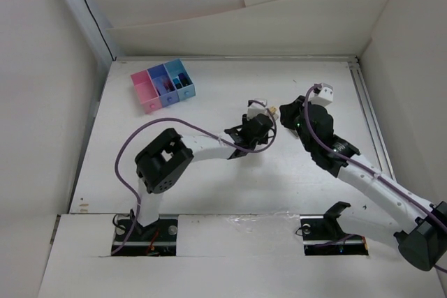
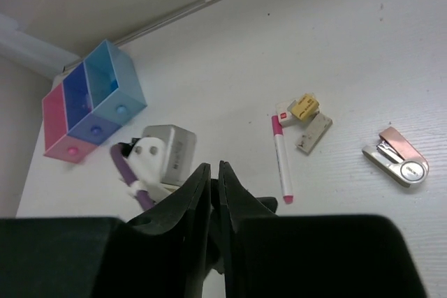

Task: Sort the stationery into containers
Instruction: Pick up the pen from the center of the board.

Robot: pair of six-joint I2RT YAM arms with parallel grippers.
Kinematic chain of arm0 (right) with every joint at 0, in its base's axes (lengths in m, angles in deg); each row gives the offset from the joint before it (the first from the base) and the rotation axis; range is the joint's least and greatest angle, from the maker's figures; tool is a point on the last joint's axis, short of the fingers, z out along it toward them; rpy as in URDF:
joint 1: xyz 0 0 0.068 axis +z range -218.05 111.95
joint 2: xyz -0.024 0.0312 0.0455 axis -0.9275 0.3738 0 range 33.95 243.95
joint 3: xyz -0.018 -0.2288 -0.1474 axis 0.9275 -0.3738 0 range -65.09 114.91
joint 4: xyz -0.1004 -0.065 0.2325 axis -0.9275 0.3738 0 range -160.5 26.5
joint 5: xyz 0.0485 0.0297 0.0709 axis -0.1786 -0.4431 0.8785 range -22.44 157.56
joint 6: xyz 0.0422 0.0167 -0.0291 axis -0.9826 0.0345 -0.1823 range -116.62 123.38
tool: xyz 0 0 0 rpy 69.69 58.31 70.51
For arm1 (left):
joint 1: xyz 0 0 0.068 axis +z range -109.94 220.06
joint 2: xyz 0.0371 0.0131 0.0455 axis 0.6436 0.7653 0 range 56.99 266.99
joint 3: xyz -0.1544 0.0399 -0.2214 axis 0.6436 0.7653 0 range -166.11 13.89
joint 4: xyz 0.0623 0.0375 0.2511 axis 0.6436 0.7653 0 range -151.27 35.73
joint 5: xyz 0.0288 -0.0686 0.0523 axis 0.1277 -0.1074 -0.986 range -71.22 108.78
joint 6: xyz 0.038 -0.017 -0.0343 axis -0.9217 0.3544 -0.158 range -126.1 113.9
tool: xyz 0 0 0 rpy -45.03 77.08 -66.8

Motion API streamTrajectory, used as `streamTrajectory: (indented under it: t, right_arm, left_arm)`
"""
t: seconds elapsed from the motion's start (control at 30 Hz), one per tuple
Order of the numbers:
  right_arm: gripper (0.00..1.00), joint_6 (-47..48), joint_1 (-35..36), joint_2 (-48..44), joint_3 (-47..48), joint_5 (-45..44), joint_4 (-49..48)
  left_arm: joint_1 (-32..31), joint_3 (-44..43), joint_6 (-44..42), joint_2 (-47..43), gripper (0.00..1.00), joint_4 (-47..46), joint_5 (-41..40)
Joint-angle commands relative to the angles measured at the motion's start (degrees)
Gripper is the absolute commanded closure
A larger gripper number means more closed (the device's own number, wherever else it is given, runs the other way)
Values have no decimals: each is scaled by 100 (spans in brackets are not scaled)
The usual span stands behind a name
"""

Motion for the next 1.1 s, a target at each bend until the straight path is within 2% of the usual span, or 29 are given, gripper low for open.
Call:
streamTrajectory:
  t: [0.0,0.33,0.6,0.8,0.97,1.03,1.07]
  right_arm:
    - [84,26,16,-170,-24,-165,-199]
    - [66,-27,16,-275,-24,-218,-147]
    - [62,-27,-90,-381,-24,-218,-94]
    - [62,-79,-142,-434,-24,-60,-94]
    - [62,-79,-142,-434,-24,-59,-94]
    - [62,-79,-142,-434,-24,-59,-94]
    - [62,-79,-142,-434,-24,-59,-94]
  left_arm:
    - [-234,-587,130,314,61,108,-507]
    - [-314,-1229,130,1036,61,336,-1026]
    - [-314,-1651,77,1537,62,398,-1342]
    - [-314,-1887,15,1818,69,564,-1527]
    - [-314,-2099,-37,2039,70,687,-1641]
    - [-314,-2169,-37,2118,77,741,-1642]
    - [-314,-2169,-37,2170,84,741,-1590]
